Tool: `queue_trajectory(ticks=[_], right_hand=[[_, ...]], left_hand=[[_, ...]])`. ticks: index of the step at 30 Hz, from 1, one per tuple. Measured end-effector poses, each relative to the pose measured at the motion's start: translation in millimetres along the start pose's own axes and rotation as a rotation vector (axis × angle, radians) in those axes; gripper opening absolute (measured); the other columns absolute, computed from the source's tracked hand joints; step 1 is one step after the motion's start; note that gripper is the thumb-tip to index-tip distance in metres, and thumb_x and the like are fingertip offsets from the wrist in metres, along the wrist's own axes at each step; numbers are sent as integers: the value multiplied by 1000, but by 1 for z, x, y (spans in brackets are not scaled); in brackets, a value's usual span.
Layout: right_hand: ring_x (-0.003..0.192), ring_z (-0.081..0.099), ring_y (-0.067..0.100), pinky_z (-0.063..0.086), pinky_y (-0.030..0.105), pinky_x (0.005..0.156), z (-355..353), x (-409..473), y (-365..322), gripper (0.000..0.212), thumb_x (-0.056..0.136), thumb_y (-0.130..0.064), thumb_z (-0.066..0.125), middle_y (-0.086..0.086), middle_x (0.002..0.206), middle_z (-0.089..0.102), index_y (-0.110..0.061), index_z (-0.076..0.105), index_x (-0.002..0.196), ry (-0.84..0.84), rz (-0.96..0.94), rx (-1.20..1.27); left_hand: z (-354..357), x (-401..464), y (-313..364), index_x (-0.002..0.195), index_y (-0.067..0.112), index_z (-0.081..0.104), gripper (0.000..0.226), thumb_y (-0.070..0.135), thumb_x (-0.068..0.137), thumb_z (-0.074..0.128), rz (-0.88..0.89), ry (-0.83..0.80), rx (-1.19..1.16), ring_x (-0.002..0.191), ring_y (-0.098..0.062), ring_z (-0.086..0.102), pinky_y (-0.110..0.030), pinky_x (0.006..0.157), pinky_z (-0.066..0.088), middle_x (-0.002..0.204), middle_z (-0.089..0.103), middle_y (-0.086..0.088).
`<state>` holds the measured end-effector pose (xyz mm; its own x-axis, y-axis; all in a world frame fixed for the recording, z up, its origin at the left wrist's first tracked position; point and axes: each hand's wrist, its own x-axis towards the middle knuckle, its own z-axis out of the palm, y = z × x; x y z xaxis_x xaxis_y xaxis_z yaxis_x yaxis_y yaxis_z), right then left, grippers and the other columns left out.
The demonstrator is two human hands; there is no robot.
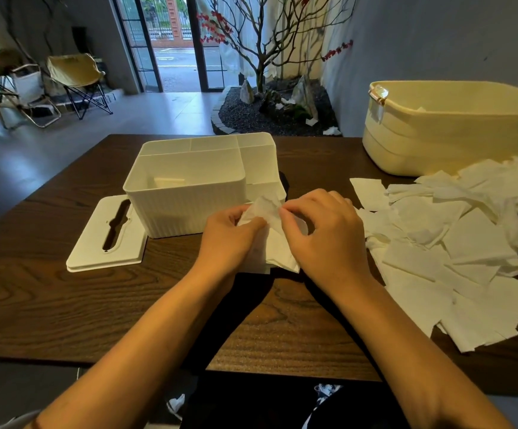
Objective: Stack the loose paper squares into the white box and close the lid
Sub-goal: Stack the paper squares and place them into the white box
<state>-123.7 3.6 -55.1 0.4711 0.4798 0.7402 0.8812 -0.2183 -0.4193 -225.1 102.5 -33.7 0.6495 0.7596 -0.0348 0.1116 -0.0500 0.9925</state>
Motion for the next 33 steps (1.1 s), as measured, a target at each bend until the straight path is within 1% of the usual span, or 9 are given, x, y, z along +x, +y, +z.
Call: queue_trajectory(ticks=[7,12,19,22,23,26,28,30,33], right_hand=[[76,55,24,45,36,61,3,-6,-5,11,88,-20,70,8,86,65,-10,75,90,69,-268,-183],[78,56,20,42,27,64,4,-11,-7,16,87,-27,70,6,87,68,-12,77,86,-18,-257,-87],[81,58,22,50,37,63,6,-12,-5,13,87,-22,70,6,90,70,-11,77,92,-21,-246,-76],[84,59,22,50,39,68,6,-13,-3,12,86,-19,69,4,93,73,-12,76,94,-52,-298,-92],[85,59,22,50,38,69,6,-14,-3,13,86,-18,69,4,95,73,-12,76,95,-71,-306,-79],[89,59,19,51,33,72,5,-14,-5,15,84,-13,67,4,95,72,-12,75,98,-102,-298,52],[92,59,16,52,25,76,1,-14,-7,14,86,-15,63,2,95,71,-13,73,96,-67,-220,144],[100,55,12,45,13,81,-4,-11,-8,18,86,-18,66,-4,104,65,-19,66,104,-28,5,183],[105,52,0,44,12,81,-13,-1,-2,43,87,-22,73,-15,117,56,-35,50,122,-222,402,394]], left_hand=[[0,-4,5,86,20,76,15,22,95,65,-80,-17,-34,77,-13,58,-28,70,47,81,68,-2],[-5,-1,7,92,21,74,20,16,98,56,-132,-21,-59,83,-25,55,-35,73,43,96,66,-16],[-1,-4,8,101,18,73,18,30,96,60,-163,-23,-92,93,-20,59,-30,74,48,101,67,-9],[-2,-2,10,118,20,69,50,58,87,62,-189,-39,-183,103,-24,63,-35,80,51,116,68,-9],[-3,-3,11,117,20,71,49,58,86,63,-160,-71,-182,102,-24,66,-35,78,52,113,71,-8],[-3,-3,11,102,26,75,13,27,94,65,-83,-85,-87,93,-21,70,-32,72,55,98,75,-2],[-6,-1,10,104,26,73,18,14,95,62,-82,-78,-80,93,-19,69,-28,70,57,99,73,-1],[-11,1,11,109,23,71,22,10,97,58,-110,-91,-155,88,-15,68,-21,61,55,101,73,-1],[-17,3,12,115,19,70,25,6,97,59,-138,-111,-280,83,-13,72,-19,59,55,107,72,-4]])
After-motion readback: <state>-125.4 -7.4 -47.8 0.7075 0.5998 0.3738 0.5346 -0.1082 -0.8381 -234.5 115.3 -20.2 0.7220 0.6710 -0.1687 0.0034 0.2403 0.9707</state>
